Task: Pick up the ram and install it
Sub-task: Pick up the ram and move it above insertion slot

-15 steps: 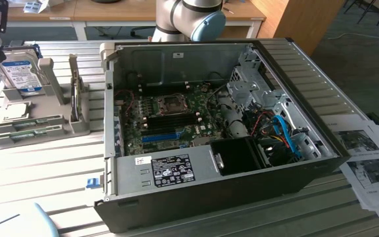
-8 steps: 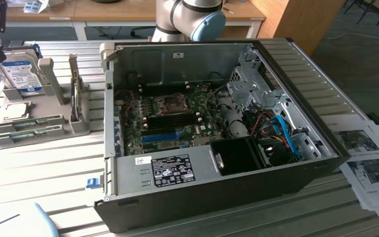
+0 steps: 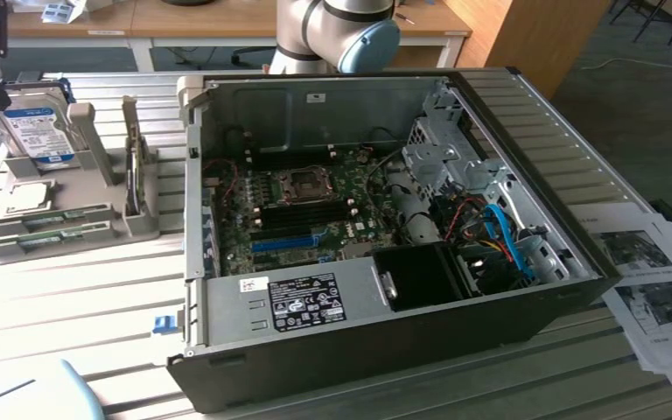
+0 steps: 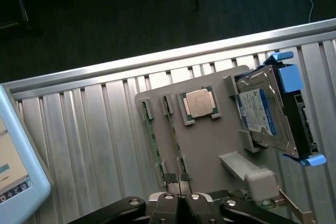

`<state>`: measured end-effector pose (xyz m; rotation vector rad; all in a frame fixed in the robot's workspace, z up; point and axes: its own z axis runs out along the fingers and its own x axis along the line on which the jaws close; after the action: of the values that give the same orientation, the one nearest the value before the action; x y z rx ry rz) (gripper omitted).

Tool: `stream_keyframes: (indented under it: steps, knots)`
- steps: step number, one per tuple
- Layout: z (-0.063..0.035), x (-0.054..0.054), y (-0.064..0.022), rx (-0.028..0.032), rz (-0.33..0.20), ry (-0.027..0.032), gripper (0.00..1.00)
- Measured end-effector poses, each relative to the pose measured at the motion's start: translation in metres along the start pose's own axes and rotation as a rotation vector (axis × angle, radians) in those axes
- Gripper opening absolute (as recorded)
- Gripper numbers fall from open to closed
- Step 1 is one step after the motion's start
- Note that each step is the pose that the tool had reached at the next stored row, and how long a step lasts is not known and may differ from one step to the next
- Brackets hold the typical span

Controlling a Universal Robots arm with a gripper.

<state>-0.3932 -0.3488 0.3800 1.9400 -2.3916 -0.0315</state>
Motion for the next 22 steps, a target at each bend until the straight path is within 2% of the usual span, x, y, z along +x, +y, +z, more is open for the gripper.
stream_keyframes:
  steps: [22]
  knots:
    - [0.0,0.0,0.0,0.0068,-0.223,0.0067,0.1]
